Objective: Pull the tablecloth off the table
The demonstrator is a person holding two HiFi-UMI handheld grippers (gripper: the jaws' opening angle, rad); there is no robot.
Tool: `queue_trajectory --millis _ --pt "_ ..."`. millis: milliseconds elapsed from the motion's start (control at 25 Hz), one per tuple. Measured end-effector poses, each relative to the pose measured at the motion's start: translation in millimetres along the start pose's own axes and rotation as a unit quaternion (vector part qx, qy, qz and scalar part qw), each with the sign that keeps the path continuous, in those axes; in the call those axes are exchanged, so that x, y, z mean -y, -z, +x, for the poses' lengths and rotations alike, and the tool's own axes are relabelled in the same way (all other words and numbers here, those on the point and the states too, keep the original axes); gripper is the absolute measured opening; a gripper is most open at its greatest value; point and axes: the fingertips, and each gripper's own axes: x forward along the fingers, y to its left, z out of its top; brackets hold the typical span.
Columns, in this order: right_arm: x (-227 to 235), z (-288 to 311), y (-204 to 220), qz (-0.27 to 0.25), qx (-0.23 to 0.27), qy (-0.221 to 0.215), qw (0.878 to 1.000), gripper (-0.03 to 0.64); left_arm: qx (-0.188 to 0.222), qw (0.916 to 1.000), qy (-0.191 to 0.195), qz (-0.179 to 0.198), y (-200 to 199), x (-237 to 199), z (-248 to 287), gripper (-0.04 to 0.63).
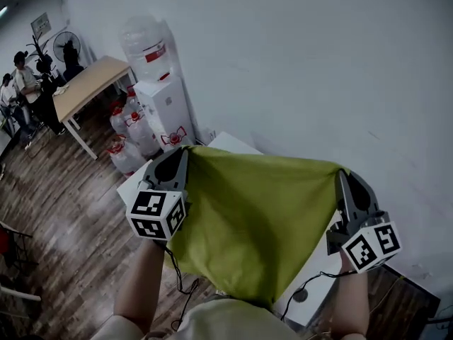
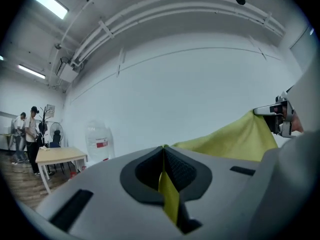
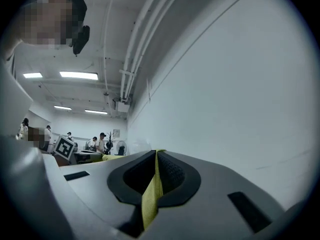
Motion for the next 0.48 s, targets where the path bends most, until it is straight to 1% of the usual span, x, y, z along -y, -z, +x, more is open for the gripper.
queue_trajectory --millis 120,280,360,480 --pt "-5 3 -49 -0.032 0.032 0.004 0.999 0.034 0.042 0.9991 0.005 0.009 -49 -5 2 0.02" --pt "-19 -9 -106 -0.072 0.078 0.016 0.994 0.034 0.087 0.996 0.014 0.019 -101 -4 -9 0.02" --pt "-24 -18 -122 -0.079 0.09 0.019 0.993 0.034 0.101 0.9946 0.017 0.019 -118 -1 -20 0.02" --pt "-24 -27 -124 -0.092 0.079 0.023 0.992 0.033 0.103 0.9938 0.018 0.036 -121 5 -26 0.02"
